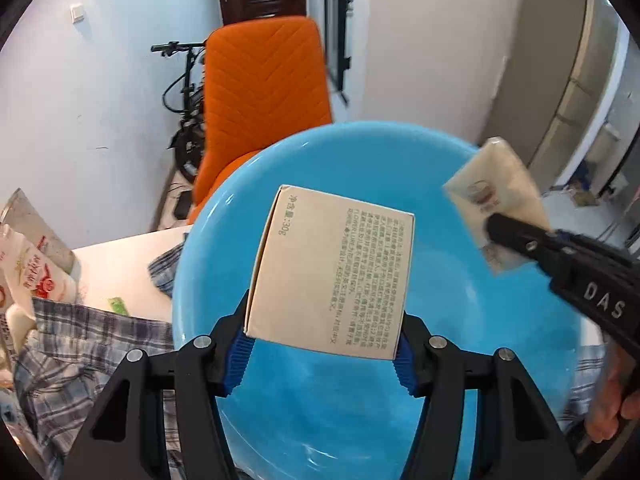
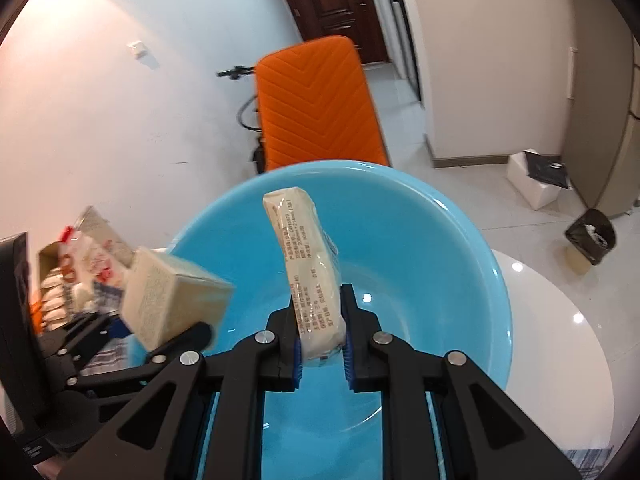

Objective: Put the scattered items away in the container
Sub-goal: 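Carry the soap bar and cream box over the blue basin with both tools, then open both tools to drop the soap bar and cream box into the basin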

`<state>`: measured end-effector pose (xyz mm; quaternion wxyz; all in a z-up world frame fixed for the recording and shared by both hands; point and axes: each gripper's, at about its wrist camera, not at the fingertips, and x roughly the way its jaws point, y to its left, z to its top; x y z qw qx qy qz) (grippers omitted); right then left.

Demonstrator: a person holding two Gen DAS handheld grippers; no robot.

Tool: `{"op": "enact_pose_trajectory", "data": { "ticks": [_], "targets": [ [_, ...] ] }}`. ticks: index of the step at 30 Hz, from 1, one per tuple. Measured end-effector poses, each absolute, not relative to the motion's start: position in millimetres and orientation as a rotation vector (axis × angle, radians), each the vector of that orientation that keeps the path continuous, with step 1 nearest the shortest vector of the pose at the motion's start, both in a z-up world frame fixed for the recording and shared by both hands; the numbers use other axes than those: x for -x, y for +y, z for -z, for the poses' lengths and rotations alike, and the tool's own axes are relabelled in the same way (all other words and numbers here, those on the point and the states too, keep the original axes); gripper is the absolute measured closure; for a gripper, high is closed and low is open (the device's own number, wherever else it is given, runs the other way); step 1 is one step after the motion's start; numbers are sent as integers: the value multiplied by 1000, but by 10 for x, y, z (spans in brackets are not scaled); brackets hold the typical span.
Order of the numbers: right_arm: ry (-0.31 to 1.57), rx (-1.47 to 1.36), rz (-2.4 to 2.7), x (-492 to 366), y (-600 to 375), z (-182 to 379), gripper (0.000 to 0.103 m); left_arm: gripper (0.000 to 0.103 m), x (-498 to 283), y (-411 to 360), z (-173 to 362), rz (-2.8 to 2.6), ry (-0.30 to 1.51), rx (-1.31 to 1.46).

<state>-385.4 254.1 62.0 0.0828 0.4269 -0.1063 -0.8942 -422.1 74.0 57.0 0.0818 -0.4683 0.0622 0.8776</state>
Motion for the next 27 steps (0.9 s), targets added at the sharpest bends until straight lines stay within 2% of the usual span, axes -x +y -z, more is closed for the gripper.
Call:
{"op": "enact_pose_trajectory", "data": {
  "ticks": [12, 18, 27],
  "targets": [
    [-141, -1281, 2728, 3943, 2264, -579, 89, 41, 4330, 741, -377, -2576, 145, 1436],
    [-146, -1290, 2715, 3963, 2246, -578, 89, 42, 4324, 641, -409, -2591, 92, 1430],
    [-182, -1322, 2704, 4026, 2369, -514, 89, 41, 4342, 675, -392, -2598, 119, 1438]
  ]
}}
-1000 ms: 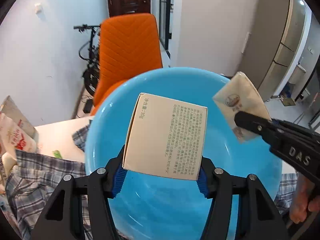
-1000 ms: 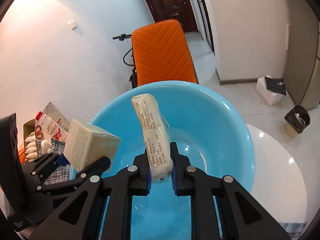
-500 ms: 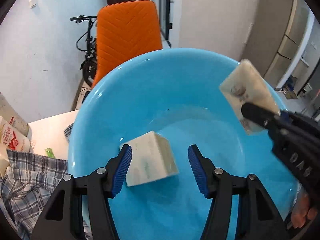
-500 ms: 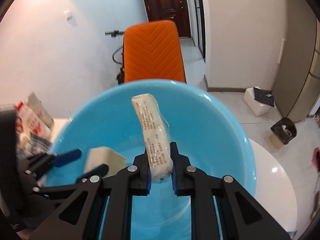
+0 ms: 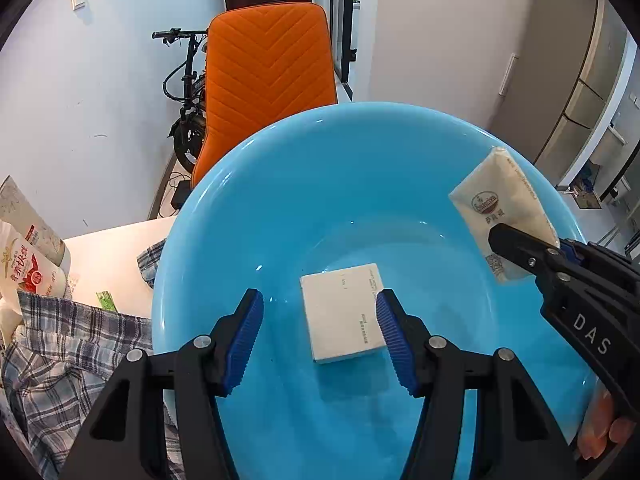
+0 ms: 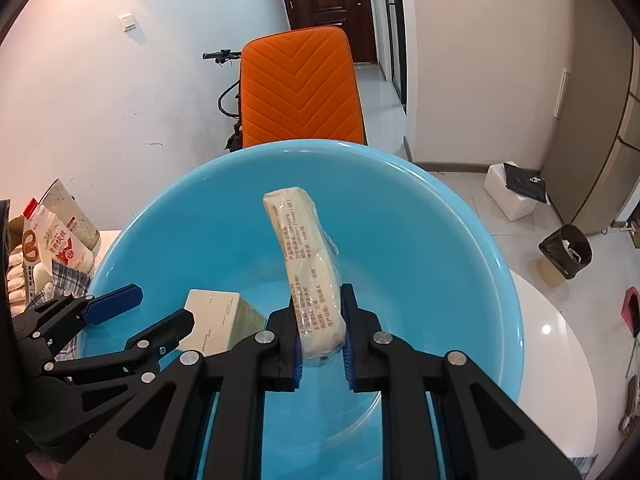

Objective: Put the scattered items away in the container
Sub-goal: 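Open both tools to drop the soap bar and cream box into the basin, then move both tools back over the items on the shirt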

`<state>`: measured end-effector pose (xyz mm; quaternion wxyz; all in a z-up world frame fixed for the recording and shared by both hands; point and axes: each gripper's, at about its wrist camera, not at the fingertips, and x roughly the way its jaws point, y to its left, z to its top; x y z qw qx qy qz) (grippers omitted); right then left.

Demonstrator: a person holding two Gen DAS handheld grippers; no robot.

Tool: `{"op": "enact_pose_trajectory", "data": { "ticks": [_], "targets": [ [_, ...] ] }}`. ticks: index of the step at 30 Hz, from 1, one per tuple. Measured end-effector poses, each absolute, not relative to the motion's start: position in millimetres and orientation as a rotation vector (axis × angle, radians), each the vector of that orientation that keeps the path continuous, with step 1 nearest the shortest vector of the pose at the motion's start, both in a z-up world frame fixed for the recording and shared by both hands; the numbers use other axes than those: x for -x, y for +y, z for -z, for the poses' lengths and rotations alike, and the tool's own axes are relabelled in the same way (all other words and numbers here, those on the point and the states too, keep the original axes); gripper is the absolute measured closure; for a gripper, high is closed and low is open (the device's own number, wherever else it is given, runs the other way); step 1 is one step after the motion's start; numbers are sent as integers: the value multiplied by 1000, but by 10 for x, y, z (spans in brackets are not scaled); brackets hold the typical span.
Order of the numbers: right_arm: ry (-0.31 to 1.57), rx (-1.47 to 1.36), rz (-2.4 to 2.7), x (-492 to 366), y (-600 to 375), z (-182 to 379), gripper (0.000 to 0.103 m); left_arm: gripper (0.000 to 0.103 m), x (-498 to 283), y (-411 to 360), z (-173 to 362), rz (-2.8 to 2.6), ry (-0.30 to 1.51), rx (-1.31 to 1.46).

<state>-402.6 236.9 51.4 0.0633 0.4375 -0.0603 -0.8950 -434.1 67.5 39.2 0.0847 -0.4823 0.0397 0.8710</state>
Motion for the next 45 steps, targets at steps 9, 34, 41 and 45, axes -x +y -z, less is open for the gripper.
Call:
{"op": "enact_pose_trajectory", "data": {
  "ticks": [9, 34, 41, 45],
  "targets": [
    [-307, -1305, 2770, 4011, 2529, -594, 28, 22, 4299, 717, -443, -2634, 149, 1415],
    [-251, -1256, 2802, 3927, 2454, -762, 27, 22, 4101, 761, -703, -2682, 183, 1325],
    [-281, -1195, 2812, 3799, 2503, -928, 27, 22, 3961, 770, -919, -2682, 121, 1241],
    [-263, -1111, 2857, 3617, 2512, -1109, 26, 22, 3855, 780, -1048, -2694, 137, 1196]
  ]
}}
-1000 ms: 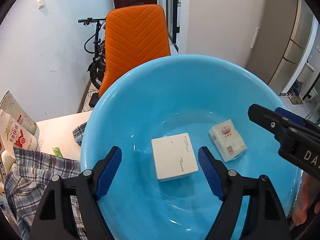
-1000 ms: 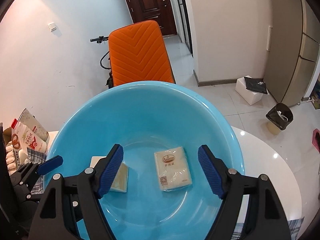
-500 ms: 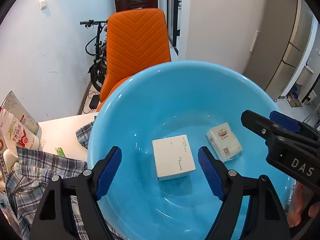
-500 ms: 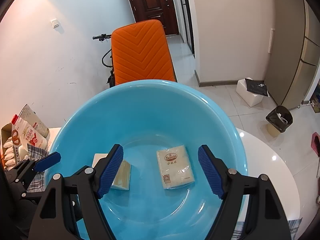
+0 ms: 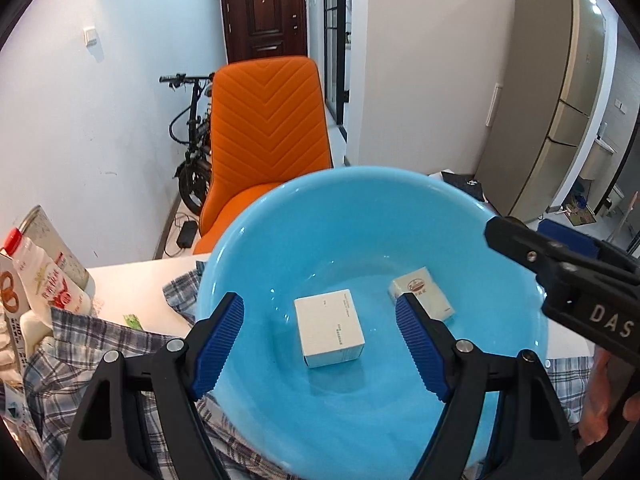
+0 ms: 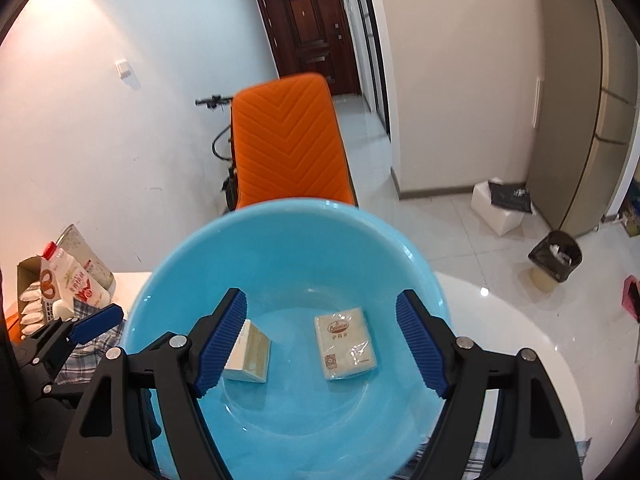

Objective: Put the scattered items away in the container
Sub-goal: 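Move both tools back over the items on the shirt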

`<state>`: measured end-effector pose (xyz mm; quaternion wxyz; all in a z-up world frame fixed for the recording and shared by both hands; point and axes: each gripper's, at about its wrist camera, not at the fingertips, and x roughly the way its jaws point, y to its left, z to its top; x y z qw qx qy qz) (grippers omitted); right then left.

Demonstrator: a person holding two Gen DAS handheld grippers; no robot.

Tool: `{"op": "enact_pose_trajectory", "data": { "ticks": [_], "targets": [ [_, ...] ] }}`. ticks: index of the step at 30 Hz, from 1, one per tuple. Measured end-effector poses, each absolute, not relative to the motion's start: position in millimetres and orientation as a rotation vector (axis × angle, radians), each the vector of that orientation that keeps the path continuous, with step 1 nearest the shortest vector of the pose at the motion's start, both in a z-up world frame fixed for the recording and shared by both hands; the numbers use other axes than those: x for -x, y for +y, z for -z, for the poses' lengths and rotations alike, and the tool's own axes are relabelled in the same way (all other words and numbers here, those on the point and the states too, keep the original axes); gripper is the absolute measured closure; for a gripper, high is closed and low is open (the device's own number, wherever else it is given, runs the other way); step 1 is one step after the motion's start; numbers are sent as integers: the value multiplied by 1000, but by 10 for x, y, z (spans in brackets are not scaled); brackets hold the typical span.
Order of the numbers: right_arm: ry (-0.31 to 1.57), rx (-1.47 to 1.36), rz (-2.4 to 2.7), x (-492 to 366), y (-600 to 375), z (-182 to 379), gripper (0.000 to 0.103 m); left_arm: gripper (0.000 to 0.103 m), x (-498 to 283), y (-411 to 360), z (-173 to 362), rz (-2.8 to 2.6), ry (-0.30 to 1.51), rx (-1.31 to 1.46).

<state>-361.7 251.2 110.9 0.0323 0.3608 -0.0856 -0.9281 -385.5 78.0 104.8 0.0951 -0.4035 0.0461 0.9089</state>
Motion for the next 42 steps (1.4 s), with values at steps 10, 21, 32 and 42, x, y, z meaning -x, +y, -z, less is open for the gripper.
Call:
{"op": "enact_pose_trajectory", "data": {
  "ticks": [10, 21, 32, 42],
  "targets": [
    [-144, -1102, 2841, 3170, 2464, -1372, 20, 20, 3430, 784, -1142, -2629, 189, 1274],
    [-22, -1014, 2784, 2073, 2364, -1831, 20, 14, 2363, 767, -1340, -2606, 251, 1218],
    [-138, -1047, 2647, 874, 2465, -1299, 20, 14, 1264, 443, -862, -2555, 199, 1279],
    [27, -1083, 2719, 216, 2415, -659, 13, 14, 789, 102, -254, -2562, 235, 1411]
  ]
}}
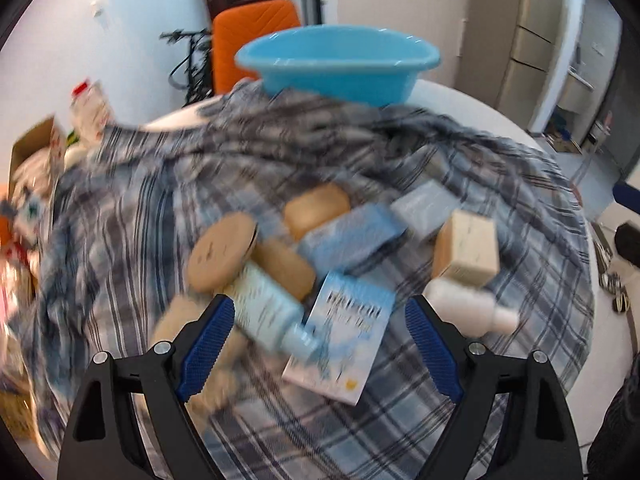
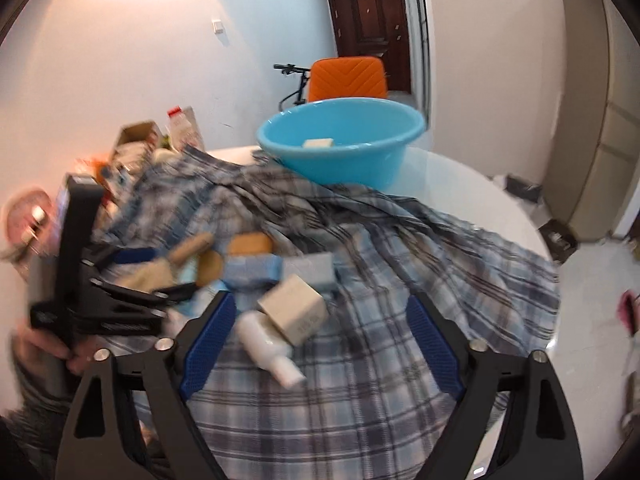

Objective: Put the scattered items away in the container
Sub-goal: 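Move both tools back over the items on the shirt, then grasp the white cream box with the right tool while the left tool approaches the RAISON pack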

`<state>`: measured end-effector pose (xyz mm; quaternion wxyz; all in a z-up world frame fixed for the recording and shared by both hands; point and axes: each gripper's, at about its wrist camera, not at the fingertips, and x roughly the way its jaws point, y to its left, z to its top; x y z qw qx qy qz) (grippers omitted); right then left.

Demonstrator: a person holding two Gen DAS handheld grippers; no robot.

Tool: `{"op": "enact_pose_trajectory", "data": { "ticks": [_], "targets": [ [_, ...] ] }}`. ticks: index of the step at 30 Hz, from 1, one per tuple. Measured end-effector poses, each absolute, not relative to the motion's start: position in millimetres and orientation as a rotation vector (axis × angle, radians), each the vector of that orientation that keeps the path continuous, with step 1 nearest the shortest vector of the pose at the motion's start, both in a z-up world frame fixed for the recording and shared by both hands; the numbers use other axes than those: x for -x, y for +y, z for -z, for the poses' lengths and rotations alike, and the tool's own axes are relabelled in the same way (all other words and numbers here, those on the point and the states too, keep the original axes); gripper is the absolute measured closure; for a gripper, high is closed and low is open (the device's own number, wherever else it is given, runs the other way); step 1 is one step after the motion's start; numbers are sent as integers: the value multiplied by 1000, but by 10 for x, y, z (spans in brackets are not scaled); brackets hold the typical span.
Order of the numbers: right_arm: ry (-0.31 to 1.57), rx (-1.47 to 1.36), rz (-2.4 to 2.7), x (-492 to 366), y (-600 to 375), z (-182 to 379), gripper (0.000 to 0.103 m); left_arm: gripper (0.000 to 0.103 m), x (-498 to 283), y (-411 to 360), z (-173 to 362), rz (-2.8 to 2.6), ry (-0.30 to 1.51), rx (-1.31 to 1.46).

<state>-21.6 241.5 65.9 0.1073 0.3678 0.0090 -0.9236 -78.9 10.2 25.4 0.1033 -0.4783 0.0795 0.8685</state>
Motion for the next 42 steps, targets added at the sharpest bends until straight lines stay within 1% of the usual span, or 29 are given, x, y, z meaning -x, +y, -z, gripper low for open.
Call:
{"op": "enact_pose_trajectory", "data": {
  "ticks": [3, 6, 11, 15, 17, 19, 24, 30, 35, 37, 42],
  "targets": [
    [152, -1160, 2759, 219, 2320, -380, 13, 14, 672, -74, -102, -2571, 105, 1451],
    [166, -1159, 2717, 213, 2221, -183, 13, 14, 561, -201, 25, -2602, 55, 1492],
    [114, -1151, 2589, 229, 2073, 45, 13, 14, 361, -275, 115, -2660, 128, 1493],
    [59, -1152, 2515, 224, 1961, 186, 13, 14, 250, -246, 142, -2601, 168, 1461],
    [43, -1131, 2501, 238, 1925, 205, 13, 14, 237, -174, 169, -2584, 223, 1440],
    [30, -1093, 2479, 275, 1898, 216, 13, 14, 244, -133, 196, -2554, 225, 1435],
    [-9, -1101, 2485, 337, 1871, 253, 13, 14, 260, -33, 222, -2528, 240, 1432],
    [-10, -1090, 2579, 527, 1899, 202, 13, 14, 307, -57, 226, -2544, 192, 1437],
    [-85, -1122, 2617, 750, 1908, 168, 13, 14, 269, -65, 207, -2567, 198, 1425],
    [-75, -1125, 2624, 808, 1871, 175, 13, 14, 265, -89, 194, -2579, 190, 1418],
    [20, -1132, 2669, 865, 1765, 218, 13, 14, 278, -137, 194, -2584, 177, 1428]
  ]
}}
